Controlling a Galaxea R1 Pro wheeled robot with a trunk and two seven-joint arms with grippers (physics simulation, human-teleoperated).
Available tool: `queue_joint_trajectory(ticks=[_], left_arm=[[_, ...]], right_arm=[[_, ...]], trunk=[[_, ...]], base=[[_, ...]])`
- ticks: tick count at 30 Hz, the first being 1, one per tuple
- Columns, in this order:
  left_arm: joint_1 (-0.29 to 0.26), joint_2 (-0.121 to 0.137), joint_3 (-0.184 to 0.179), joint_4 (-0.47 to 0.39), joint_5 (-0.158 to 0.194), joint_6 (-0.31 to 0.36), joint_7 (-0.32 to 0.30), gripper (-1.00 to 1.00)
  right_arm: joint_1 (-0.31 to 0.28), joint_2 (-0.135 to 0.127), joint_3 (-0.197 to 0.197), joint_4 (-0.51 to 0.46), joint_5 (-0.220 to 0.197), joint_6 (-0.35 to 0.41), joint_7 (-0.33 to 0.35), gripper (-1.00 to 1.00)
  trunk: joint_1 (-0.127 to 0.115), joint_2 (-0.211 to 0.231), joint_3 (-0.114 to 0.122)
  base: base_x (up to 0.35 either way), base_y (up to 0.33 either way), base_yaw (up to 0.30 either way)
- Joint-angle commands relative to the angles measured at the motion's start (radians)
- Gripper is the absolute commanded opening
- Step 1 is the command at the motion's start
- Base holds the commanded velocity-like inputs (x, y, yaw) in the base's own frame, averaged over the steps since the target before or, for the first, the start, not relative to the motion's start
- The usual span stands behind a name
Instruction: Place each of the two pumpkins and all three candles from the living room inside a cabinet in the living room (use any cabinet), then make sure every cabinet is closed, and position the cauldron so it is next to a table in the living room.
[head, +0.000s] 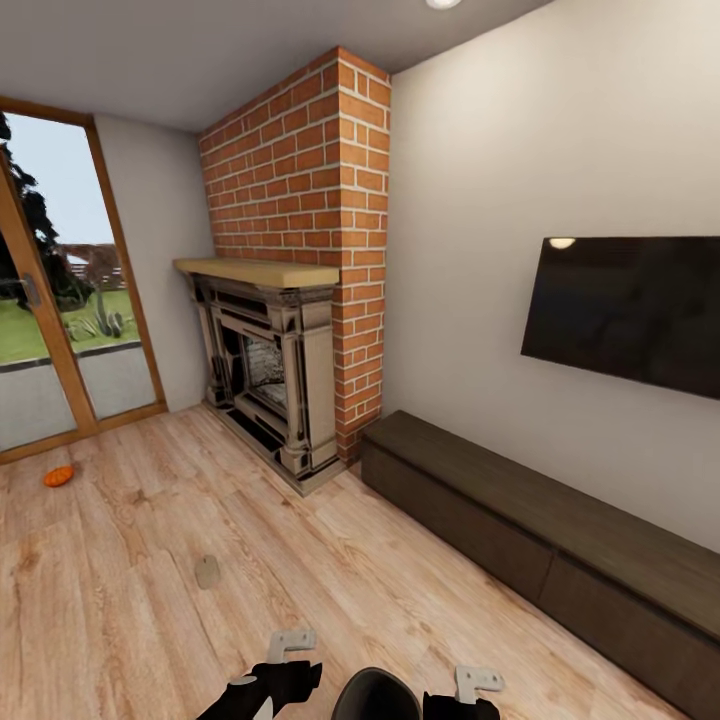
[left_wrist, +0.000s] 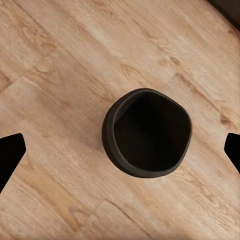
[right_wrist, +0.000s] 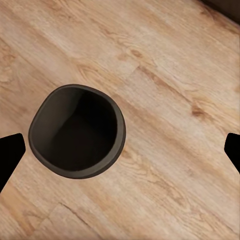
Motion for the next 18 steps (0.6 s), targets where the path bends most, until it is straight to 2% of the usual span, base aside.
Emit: queue_joint_trajectory(ticks=[1,18], left_arm=[[0.0,0.0,0.0,-0.002,0.005,0.006,-0.002,1.0],[0.0,0.0,0.0,-0.002,0.005,0.006,-0.002,1.0]], right_arm=[[-0.001,0.0,0.001,-0.001,-0.003,0.003,-0.004,1.0],[0.0,0.0,0.001,-0.001,-0.003,0.003,0.012,1.0]], trunk=[[0.004,-0.008,-0.005],[0.069,-0.127,-0.058]], base=[[0.0,0.0,0.0],[0.0,0.0,0.0]])
